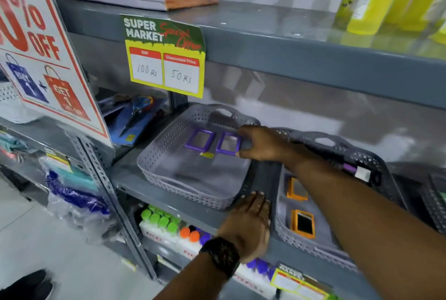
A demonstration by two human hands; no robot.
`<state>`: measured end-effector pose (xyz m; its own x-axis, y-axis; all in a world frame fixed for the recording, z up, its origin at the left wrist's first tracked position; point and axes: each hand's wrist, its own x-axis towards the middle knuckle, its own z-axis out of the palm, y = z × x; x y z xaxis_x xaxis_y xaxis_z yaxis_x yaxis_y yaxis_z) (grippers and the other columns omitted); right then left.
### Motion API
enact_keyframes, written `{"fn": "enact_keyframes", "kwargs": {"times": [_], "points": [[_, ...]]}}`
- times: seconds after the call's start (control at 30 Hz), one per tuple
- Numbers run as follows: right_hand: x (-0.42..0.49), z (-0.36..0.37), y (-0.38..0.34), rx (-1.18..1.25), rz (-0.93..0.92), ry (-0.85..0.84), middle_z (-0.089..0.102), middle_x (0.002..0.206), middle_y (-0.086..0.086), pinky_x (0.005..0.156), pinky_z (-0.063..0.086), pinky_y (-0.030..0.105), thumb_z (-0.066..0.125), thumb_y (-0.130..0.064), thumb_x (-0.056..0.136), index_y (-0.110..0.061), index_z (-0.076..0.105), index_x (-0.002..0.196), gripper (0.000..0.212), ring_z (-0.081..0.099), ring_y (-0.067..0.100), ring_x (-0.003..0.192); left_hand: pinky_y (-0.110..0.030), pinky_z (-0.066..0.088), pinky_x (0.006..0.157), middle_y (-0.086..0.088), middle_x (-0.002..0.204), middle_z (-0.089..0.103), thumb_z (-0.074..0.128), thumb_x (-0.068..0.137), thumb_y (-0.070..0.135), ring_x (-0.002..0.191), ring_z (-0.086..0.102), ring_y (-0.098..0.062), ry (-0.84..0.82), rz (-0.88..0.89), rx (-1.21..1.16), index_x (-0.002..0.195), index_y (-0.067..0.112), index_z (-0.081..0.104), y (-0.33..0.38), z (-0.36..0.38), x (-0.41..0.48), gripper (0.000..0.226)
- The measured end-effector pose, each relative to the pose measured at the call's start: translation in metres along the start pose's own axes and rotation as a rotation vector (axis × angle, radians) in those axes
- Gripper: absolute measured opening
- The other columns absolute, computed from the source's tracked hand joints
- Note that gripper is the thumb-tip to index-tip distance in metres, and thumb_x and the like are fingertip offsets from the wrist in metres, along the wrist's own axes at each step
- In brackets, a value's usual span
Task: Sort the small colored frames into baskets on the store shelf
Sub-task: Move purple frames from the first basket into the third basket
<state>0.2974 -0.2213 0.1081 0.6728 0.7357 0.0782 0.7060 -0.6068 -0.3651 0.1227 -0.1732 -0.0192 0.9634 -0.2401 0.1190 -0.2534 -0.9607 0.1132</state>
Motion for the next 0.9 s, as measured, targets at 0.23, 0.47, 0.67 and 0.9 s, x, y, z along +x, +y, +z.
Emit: {"fn": "enact_keyframes", "kwargs": {"times": [0.23,0.47,0.67,0.9], "points": [[0.071,0.017,0.014,-0.181,0.059,-0.187,0.052,0.144,0.009,0.098,0.041,0.028,0.082,-0.039,0.073,-0.014,0.044,0.143,0.084,0.053,0.027,0.127,-0.031,0.055,0.091,0.002,0.116,0.073,0.034,0.081,0.038,0.108,0.067,-0.015,0.113,-0.013,-0.018,0.109,0.019,0.076,-0.004,-0.005,0.012,0.055],[0.096,0.028,0.031,-0.102,0.094,-0.314,0.073,0.088,-0.006,0.075,0.058,0.034,0.089,-0.049,0.056,-0.023,0.066,0.095,0.052,0.071,0.016,0.084,-0.029,0.045,0.105,0.002,0.126,0.068,0.039,0.083,0.037,0.119,0.059,-0.016,0.166,-0.026,-0.023,0.122,0.017,0.069,-0.003,0.0,0.011,0.053],[0.108,0.026,0.024,-0.121,0.068,-0.471,0.077,0.079,-0.001,0.069,0.059,0.035,0.091,-0.049,0.051,-0.019,0.075,0.086,0.049,0.074,0.021,0.079,-0.043,0.037,0.112,-0.005,0.141,0.057,0.033,0.088,0.035,0.132,0.049,-0.024,0.205,-0.075,-0.054,0.135,0.012,0.058,-0.004,0.006,0.012,0.058],[0.084,0.019,0.017,-0.022,0.059,-0.12,0.07,0.104,-0.006,0.073,0.055,0.03,0.089,-0.049,0.047,-0.032,0.057,0.116,0.079,0.067,0.014,0.09,-0.041,0.003,0.123,-0.004,0.164,0.017,-0.001,0.082,0.04,0.15,0.009,-0.024,0.065,-0.064,-0.058,0.155,0.014,0.019,-0.002,0.001,0.016,0.08]]}}
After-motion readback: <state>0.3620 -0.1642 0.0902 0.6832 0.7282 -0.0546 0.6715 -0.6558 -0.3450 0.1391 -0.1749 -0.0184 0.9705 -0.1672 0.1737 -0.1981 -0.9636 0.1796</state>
